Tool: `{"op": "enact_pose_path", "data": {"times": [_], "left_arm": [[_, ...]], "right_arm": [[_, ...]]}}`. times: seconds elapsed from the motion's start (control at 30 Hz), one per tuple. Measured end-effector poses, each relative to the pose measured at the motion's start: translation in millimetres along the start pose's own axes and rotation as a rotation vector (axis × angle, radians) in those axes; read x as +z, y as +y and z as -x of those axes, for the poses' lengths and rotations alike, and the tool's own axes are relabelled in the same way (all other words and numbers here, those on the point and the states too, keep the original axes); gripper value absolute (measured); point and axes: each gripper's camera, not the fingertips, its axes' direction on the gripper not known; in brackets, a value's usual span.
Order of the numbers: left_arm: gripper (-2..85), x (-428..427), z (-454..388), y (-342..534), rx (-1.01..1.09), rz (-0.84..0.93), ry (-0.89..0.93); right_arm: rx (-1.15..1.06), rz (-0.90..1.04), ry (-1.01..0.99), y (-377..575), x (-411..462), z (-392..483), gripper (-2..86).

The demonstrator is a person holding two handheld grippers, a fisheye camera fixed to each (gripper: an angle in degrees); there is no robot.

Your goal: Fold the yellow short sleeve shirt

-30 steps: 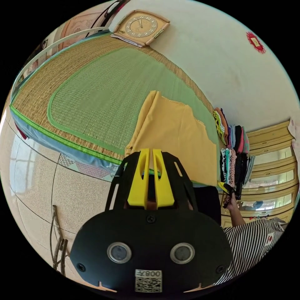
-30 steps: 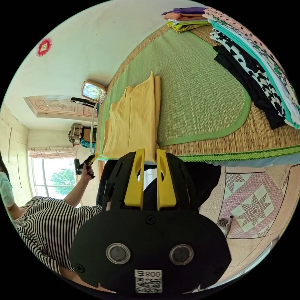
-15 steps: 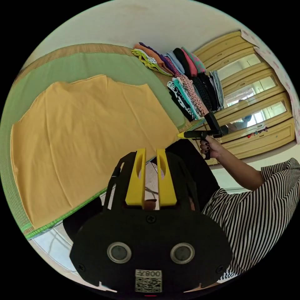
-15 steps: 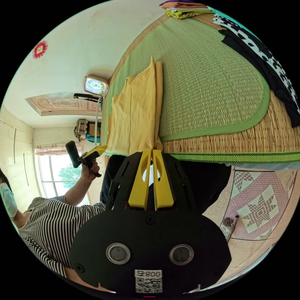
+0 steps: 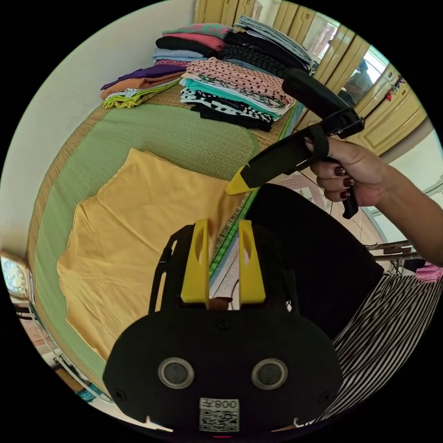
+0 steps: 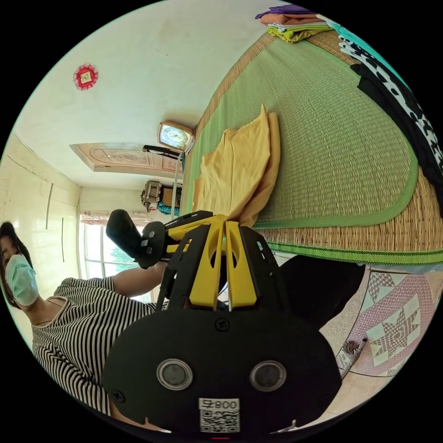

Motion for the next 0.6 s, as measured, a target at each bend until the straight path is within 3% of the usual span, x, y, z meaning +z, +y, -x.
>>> {"op": "enact_pose_path", "data": {"times": [0.1, 0.33, 0.6], "left_arm": [[3.7, 20, -9, -11, -0.027, 0.025, -0.07], [1.3, 39, -1, -15, -0.162, -0.044, 0.052], [1.0, 55, -3, -22, -0.184, -0.056, 0.104]], "right_arm": [[-0.009, 0.036, 0.0, -7, 6, 6, 0.5], [0.008, -0.031, 0.087, -27, -7, 9, 2.3], [0.028, -0.053, 0.25, -122, 12, 13, 7.7]]}}
